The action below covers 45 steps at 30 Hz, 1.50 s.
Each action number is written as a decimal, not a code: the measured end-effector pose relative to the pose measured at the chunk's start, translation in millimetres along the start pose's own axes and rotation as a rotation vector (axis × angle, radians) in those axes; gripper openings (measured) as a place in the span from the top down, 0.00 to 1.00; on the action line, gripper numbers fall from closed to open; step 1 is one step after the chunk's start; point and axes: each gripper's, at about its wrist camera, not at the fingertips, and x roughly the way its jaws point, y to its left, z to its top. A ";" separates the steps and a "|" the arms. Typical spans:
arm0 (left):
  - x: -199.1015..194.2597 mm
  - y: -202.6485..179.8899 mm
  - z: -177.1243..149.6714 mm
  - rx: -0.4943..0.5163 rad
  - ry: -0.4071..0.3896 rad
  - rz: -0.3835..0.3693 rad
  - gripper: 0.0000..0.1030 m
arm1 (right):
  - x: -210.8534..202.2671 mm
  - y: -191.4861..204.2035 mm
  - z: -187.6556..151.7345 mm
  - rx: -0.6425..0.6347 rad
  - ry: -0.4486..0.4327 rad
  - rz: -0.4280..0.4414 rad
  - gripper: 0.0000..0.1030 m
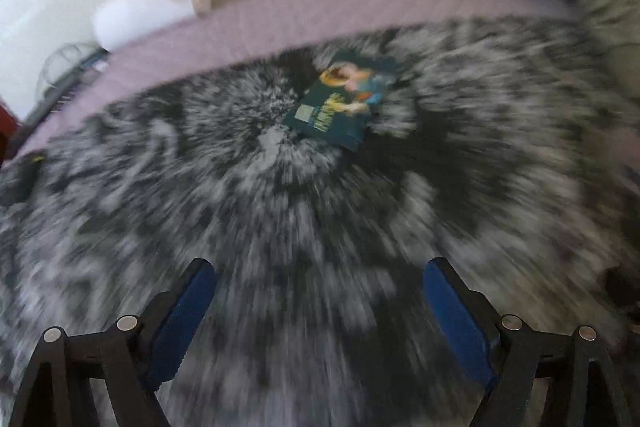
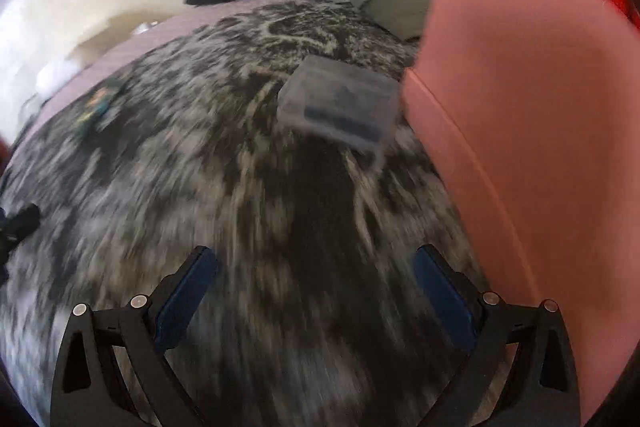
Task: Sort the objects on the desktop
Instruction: 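Grasp the clear plastic case with the right tool while the left grasps the teal snack packet, then carry the clear case and snack packet into the pink box and release both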
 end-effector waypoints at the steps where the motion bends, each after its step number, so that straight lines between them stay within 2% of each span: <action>1: 15.4 -2.1 9.0 0.007 0.006 0.004 0.10 | 9.7 3.4 7.8 0.006 -0.018 -0.016 0.00; 5: 42.5 -6.5 52.7 -0.008 -0.040 -0.024 0.07 | 37.2 6.7 46.7 0.063 -0.049 -0.027 0.00; 8: 54.9 -13.1 72.6 0.001 -0.061 -0.039 0.06 | 56.1 15.9 70.2 0.082 -0.059 -0.018 0.00; 9: 55.6 -14.6 73.6 0.001 -0.073 -0.050 0.11 | 56.7 16.9 73.3 0.084 -0.070 -0.010 0.00; 11: 52.6 -15.9 71.7 0.009 -0.091 -0.104 0.34 | 57.7 19.0 79.5 0.088 -0.091 0.007 0.18; 12: 47.0 -18.6 68.9 0.018 -0.095 -0.118 0.55 | 54.6 19.4 80.3 0.077 -0.106 0.014 0.25; 15: 27.9 -20.8 53.9 0.010 -0.093 -0.121 0.55 | 46.6 17.4 77.4 0.066 -0.112 0.080 0.28; 17: 6.8 -17.5 33.2 -0.033 -0.094 -0.127 0.55 | 34.8 14.7 69.4 0.057 -0.103 0.140 0.28; 19: -20.8 -16.1 8.7 -0.079 -0.104 -0.130 0.55 | 11.1 11.2 55.7 0.035 -0.110 0.178 0.28; 23: -113.7 -24.4 -58.2 -0.141 -0.156 -0.084 0.55 | -54.2 0.6 14.4 -0.039 -0.145 0.247 0.28; 29: -245.5 -50.5 -161.4 -0.221 -0.195 -0.083 0.55 | -193.0 -40.1 -71.3 -0.149 -0.220 0.351 0.28; 32: -291.7 -75.7 -200.7 -0.152 -0.232 -0.027 0.55 | -247.2 -59.5 -112.3 -0.180 -0.264 0.394 0.28; 36: -348.0 -97.5 -233.7 -0.170 -0.300 -0.004 0.55 | -305.7 -89.9 -155.7 -0.222 -0.319 0.405 0.28; 39: -388.7 -114.1 -252.8 -0.166 -0.373 0.048 0.55 | -341.3 -114.9 -180.7 -0.237 -0.351 0.402 0.28; 41: -409.3 -122.6 -260.8 -0.161 -0.405 0.067 0.55 | -359.9 -132.6 -189.2 -0.231 -0.373 0.394 0.28; 45: -439.7 -137.8 -269.8 -0.157 -0.441 0.053 0.55 | -391.8 -170.3 -200.3 -0.198 -0.417 0.378 0.28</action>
